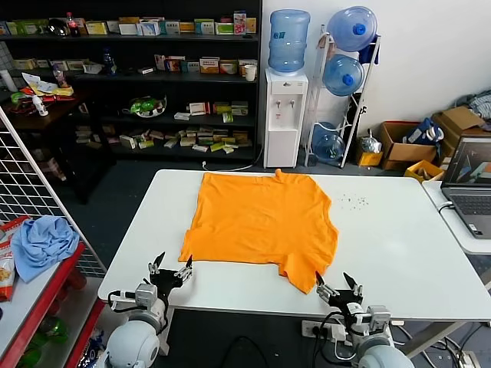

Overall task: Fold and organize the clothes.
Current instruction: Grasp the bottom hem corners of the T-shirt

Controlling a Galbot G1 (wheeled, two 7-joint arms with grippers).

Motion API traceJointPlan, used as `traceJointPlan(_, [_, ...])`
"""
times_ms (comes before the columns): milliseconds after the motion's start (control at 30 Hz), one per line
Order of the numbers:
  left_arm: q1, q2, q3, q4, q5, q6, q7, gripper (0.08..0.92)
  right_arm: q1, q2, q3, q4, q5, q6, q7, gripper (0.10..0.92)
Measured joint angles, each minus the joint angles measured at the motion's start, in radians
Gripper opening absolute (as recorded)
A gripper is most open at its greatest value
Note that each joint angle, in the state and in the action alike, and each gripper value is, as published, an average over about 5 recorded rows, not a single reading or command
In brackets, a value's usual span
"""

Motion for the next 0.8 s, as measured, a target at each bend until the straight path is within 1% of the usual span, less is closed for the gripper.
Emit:
traceJointPlan(167, [-0.024,-0.008,0.005,0.026,-0.031,0.033,-0.008,0.823,0.027,0.011,-0.017,-0.022,0.021,-0.010,0.009,0.823])
traceJointPlan(500, [-0.066,-0.030,0.008,0.084,-0.073,0.062,-0.022,0.823,0.047,0.020,-0.035,-0.030,0.039,-0.023,0.013,0.817])
traceJointPlan(567, [-0.074,-0.034,0.011,0.095,-0.078,0.064,-0.024,0.818,0.046,0.021,-0.035,-0.030,0.040,-0.023,0.013,0.787])
traceJointPlan(633, [-0.083,-0.039,0.014,0.105,-0.081,0.066,-0.026,0.793,0.046,0.022,-0.035,-0.031,0.041,-0.023,0.013,0.732])
traceJointPlan(800, [-0.097,-0.049,0.018,0.124,-0.080,0.062,-0.025,0.654,0.049,0.026,-0.035,-0.036,0.044,-0.023,0.015,0.593])
